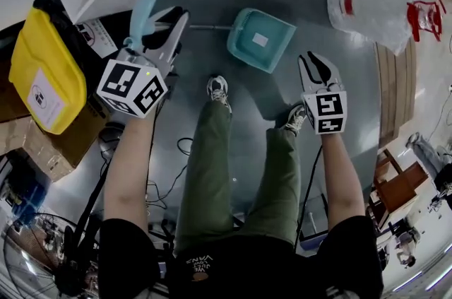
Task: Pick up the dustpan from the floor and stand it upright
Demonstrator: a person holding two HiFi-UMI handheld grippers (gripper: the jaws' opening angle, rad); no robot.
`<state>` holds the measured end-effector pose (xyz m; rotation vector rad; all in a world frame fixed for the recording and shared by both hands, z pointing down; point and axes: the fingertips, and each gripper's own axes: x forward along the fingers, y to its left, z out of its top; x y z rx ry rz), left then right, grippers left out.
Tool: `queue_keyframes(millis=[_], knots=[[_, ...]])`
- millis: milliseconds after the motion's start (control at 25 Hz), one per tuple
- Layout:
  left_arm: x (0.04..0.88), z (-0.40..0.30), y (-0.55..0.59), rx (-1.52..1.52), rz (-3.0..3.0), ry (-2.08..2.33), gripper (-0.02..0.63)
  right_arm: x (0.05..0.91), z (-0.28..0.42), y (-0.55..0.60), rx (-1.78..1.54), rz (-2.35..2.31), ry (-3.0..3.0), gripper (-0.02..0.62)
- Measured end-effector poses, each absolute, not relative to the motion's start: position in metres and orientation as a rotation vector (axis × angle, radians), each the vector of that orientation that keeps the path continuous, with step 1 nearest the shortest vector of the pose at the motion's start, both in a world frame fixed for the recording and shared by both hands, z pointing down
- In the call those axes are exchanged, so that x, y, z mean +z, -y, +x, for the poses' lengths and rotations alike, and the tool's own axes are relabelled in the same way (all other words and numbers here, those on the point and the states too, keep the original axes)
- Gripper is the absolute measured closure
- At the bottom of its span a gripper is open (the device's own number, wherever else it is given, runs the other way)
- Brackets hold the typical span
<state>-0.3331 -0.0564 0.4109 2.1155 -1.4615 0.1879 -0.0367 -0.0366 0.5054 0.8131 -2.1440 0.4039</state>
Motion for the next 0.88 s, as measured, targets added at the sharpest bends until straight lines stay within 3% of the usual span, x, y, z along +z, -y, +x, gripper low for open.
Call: queue_keyframes(millis=[880], knots=[[0.404,-0.445,0.041,1.065,2.557,1.23,0.497,0.486,-0.103,0.027,0.477,0.897,2.124,0.52]])
